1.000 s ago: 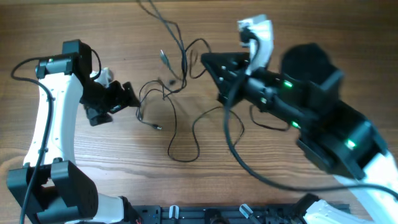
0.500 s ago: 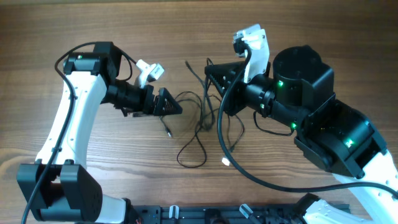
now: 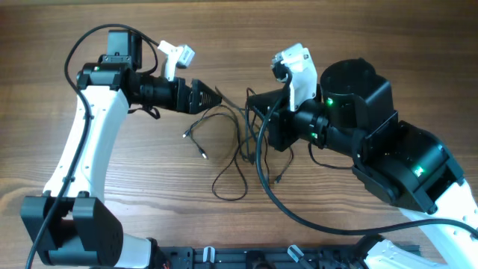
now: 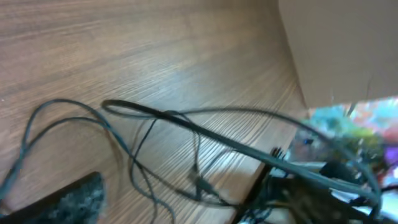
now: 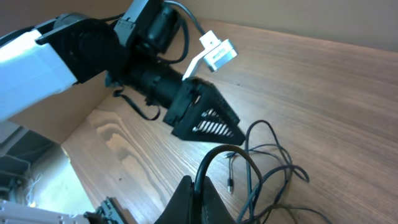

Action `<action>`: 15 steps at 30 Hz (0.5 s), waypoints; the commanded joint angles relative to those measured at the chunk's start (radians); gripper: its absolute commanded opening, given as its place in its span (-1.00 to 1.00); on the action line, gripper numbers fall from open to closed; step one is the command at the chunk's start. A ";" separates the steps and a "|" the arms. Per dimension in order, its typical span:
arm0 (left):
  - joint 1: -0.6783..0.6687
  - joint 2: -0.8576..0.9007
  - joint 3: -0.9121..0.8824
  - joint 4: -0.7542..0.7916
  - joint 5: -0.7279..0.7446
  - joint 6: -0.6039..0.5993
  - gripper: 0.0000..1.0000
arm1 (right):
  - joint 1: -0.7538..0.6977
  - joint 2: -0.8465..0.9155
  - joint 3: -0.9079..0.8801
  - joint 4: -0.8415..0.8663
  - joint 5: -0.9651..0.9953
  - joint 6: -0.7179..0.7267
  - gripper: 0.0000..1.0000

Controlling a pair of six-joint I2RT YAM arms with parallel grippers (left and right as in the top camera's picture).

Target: Untangle cables

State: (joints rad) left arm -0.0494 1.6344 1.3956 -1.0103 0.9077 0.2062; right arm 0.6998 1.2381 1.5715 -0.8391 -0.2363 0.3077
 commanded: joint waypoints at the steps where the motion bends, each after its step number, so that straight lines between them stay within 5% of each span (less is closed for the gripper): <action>1: -0.047 -0.019 -0.002 0.023 0.020 -0.181 0.99 | -0.001 0.004 0.008 0.000 -0.031 -0.021 -0.91; 12: -0.132 -0.019 -0.002 0.214 0.025 -0.797 1.00 | 0.000 0.004 0.008 -0.042 -0.031 -0.046 -0.91; 15: -0.146 -0.019 -0.002 0.215 0.103 -0.825 1.00 | 0.000 0.004 0.008 -0.041 -0.030 -0.046 -0.91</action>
State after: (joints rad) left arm -0.1772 1.6344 1.3949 -0.8017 0.9260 -0.4984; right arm 0.6998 1.2381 1.5715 -0.8833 -0.2474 0.2817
